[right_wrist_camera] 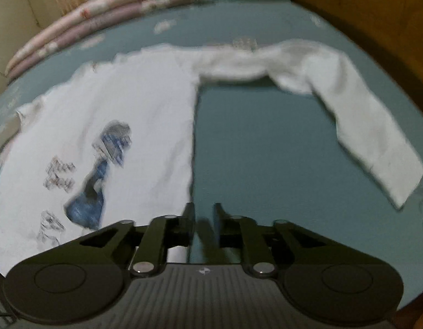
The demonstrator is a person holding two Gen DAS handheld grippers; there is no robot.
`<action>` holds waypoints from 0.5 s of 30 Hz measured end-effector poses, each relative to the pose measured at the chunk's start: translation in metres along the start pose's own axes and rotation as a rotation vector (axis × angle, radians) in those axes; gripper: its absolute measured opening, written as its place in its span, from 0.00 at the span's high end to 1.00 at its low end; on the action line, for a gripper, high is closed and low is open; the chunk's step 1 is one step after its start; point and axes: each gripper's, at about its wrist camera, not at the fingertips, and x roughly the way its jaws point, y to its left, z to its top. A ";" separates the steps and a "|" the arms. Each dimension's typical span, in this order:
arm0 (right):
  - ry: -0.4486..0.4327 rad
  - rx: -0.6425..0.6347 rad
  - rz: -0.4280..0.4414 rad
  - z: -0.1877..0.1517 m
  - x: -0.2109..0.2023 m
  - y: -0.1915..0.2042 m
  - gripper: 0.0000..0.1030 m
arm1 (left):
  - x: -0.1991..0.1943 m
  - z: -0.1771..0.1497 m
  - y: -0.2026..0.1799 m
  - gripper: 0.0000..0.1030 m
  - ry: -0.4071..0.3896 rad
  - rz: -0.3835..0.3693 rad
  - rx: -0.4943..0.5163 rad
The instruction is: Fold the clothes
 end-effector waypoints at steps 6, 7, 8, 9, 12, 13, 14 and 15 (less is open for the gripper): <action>-0.053 -0.029 0.234 0.031 0.022 0.053 0.48 | 0.028 0.029 -0.043 0.47 -0.017 -0.280 -0.033; -0.046 -0.036 0.268 0.033 0.033 0.063 0.46 | 0.036 0.031 -0.049 0.46 -0.015 -0.317 -0.045; -0.037 -0.032 0.297 0.035 0.043 0.071 0.44 | 0.046 0.032 -0.055 0.44 -0.009 -0.349 -0.061; -0.023 -0.023 0.325 0.035 0.054 0.076 0.43 | 0.057 0.031 -0.056 0.44 -0.001 -0.379 -0.086; 0.000 0.001 0.361 0.032 0.079 0.081 0.41 | 0.077 0.026 -0.044 0.44 0.013 -0.412 -0.182; 0.008 0.012 0.350 0.029 0.084 0.077 0.40 | 0.079 0.023 -0.037 0.43 0.006 -0.423 -0.211; 0.008 0.029 0.343 0.027 0.087 0.070 0.41 | 0.075 0.021 -0.027 0.43 -0.020 -0.424 -0.232; -0.009 0.051 0.336 0.023 0.084 0.058 0.41 | 0.069 0.018 -0.016 0.43 -0.052 -0.391 -0.248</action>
